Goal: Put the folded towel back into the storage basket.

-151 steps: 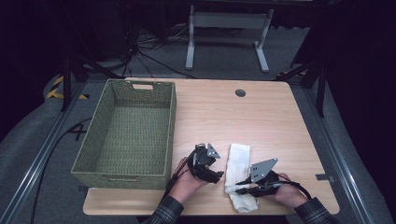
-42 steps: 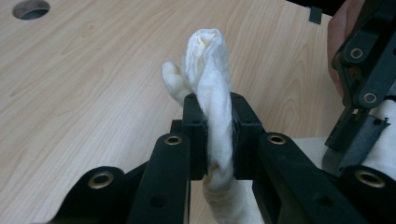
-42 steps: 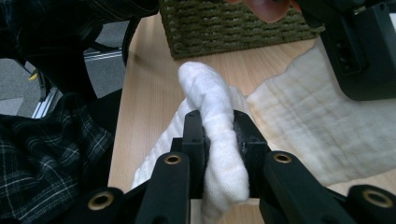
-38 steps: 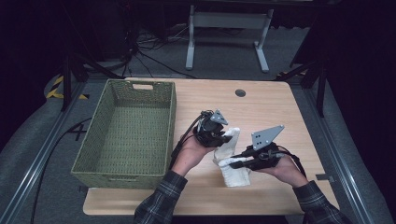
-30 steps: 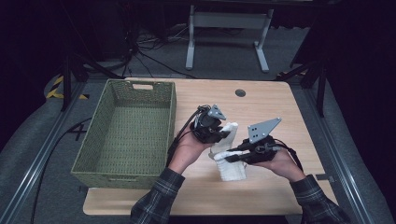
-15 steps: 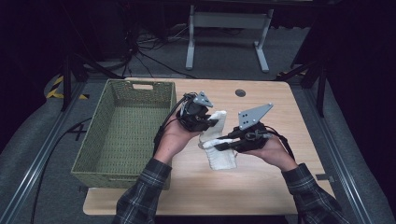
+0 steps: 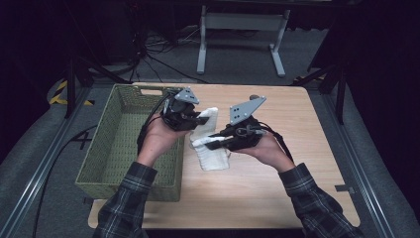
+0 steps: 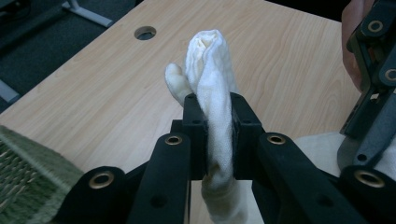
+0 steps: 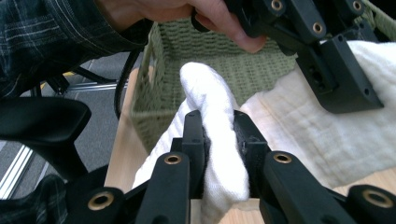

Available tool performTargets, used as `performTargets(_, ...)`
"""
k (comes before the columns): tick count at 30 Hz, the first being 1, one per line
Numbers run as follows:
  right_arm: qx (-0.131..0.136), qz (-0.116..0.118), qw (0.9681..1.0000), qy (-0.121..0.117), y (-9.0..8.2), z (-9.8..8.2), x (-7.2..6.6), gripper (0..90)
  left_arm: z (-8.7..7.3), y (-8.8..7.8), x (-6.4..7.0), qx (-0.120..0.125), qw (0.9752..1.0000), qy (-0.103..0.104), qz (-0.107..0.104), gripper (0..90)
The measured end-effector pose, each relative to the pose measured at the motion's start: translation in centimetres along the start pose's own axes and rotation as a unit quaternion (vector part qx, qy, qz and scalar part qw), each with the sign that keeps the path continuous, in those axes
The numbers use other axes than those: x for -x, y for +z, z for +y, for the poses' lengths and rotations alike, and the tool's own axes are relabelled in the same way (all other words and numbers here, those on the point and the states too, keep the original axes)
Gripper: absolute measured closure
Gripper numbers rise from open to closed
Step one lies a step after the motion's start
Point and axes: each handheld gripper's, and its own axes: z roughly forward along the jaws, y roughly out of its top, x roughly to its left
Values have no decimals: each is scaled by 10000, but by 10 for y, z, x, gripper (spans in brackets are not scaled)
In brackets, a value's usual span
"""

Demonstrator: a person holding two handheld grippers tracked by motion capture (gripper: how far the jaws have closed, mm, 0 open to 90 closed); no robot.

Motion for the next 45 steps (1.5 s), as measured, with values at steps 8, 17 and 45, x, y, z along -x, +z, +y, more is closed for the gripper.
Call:
performTargets(8,4,-9,10000,-64,29,25,-1,781,-17,-27,-17,139,9999,37,88,803)
performTargets(17,37,-13,10000,-69,69,52,-3,781,-35,-47,-32,222,9996,95,172,803)
performTargets(45,-177,-75,9994,289,153,25,-18,775,-96,-35,-27,233,9994,-238,-1,803)
